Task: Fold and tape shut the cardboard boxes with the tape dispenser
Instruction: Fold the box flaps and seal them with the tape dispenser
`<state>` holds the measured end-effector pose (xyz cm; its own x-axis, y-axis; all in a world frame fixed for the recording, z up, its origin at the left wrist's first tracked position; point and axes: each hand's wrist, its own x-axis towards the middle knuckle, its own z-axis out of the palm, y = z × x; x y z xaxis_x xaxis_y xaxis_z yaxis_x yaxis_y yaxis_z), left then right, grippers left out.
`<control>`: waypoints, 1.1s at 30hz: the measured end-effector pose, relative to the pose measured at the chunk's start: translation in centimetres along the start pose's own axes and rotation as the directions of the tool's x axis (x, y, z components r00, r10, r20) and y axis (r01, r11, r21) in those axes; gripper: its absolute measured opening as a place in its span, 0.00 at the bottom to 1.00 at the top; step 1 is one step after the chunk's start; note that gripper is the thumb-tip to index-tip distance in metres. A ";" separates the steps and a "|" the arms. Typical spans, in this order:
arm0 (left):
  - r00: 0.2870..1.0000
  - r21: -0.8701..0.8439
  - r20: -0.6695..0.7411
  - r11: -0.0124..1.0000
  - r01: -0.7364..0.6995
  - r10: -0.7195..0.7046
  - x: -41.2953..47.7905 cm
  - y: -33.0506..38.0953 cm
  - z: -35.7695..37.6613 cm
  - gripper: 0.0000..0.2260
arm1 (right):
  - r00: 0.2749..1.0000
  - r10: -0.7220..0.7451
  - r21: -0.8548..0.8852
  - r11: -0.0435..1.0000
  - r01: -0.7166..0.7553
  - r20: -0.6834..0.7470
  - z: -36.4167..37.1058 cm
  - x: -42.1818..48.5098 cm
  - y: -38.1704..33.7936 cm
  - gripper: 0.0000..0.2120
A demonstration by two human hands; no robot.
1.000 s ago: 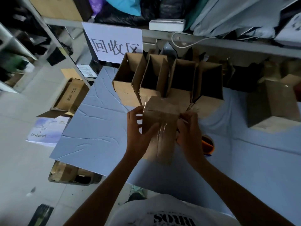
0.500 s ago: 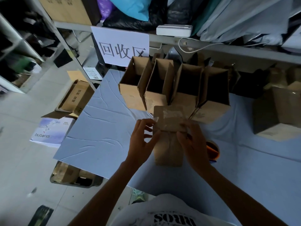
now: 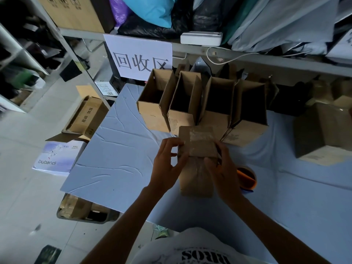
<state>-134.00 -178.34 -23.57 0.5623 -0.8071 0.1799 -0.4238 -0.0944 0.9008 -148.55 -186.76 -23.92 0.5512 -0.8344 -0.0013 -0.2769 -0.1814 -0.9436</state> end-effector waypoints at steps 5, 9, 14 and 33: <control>1.000 -0.025 -0.014 1.000 0.002 -0.002 0.3 -0.4 0.2 0.14 | 0.998 0.063 0.088 0.994 -0.065 0.029 -0.2 0.7 0.1 0.36; 0.999 -0.013 -0.036 1.000 0.022 -0.022 0.6 -0.5 0.4 0.13 | 0.994 0.108 0.050 0.993 -0.110 0.033 -1.0 2.1 -0.3 0.25; 0.994 -0.067 -0.064 0.994 0.085 -0.089 0.7 0.2 0.4 0.12 | 0.993 -0.101 -0.044 0.994 0.098 -0.068 -0.5 2.0 -0.8 0.17; 0.961 -0.199 -0.141 0.958 0.208 -0.238 2.1 1.2 0.9 0.07 | 0.977 0.186 0.106 0.979 -0.175 -0.102 -2.0 4.2 -3.3 0.04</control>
<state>-134.01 -180.65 -22.43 0.7415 -0.6708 0.0146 -0.1481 -0.1424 0.9787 -146.87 -190.75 -20.13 0.4066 -0.9023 -0.1431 -0.2842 0.0239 -0.9585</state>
